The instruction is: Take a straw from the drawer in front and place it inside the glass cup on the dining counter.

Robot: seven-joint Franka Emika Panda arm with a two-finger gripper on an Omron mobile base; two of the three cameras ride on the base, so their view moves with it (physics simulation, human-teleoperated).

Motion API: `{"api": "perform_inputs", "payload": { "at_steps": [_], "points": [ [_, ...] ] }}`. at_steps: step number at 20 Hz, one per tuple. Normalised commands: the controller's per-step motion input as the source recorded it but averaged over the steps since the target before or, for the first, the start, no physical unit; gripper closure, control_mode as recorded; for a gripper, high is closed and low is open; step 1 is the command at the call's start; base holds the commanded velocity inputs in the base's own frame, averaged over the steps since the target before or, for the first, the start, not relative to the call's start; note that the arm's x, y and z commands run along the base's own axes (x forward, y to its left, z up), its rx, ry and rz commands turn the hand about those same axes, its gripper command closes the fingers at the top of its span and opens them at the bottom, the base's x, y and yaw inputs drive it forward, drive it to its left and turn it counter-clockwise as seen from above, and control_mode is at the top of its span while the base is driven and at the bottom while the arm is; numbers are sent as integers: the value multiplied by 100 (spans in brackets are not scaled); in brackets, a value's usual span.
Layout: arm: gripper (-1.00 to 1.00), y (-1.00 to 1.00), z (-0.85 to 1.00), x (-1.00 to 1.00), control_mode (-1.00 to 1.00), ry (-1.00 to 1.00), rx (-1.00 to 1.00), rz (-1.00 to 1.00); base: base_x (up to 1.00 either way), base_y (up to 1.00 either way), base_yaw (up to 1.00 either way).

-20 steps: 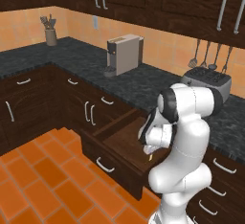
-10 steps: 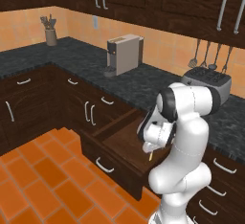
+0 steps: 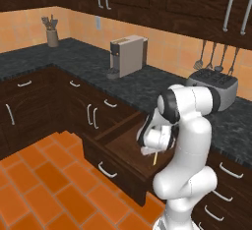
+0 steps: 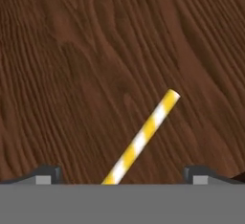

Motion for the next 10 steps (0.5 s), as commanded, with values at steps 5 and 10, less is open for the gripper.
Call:
{"api": "perform_inputs", "payload": {
  "at_steps": [5,10],
  "points": [
    [-100,0,-2,0,-100,4,-9,-13,0,0,0],
    [-100,0,-8,27,-100,7,-1,-5,0,0,0]
  ]
}}
